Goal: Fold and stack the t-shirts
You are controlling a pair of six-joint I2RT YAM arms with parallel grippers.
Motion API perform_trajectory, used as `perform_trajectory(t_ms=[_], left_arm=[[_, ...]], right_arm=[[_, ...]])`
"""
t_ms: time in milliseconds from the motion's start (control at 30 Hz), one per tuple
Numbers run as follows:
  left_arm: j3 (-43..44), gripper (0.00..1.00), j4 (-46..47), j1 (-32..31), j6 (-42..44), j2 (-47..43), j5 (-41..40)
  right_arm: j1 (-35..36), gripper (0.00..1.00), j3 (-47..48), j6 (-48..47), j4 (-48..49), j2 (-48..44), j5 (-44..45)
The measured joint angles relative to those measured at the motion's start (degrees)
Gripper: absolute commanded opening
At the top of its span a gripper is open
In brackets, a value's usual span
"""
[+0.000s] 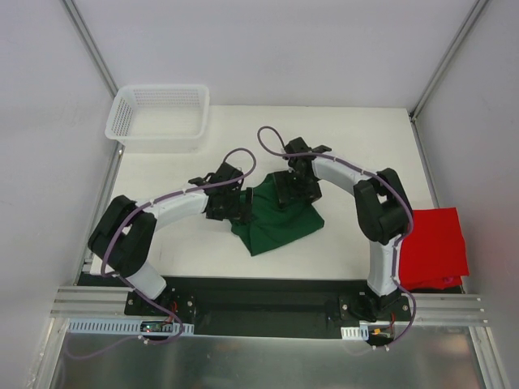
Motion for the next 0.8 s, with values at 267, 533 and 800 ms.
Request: perform_trajectory(t_ms=[267,533,800], left_arm=[[9.25,0.99,-0.79,0.20,0.87,8.74,-0.28],[11.56,0.99,-1.84,0.96,1.70,11.04,-0.52],[9.20,0.99,-4.81,1.33,0.35,6.14,-5.14]], right_arm=[[0.00,0.96,-6.38,3.37,2.14,-4.39,-0.02],[0.04,0.96,-8.76,5.86,2.23,-6.93,0.26],[0.50,0.96,-5.95,6.01,-1.27,-10.12,3.76]])
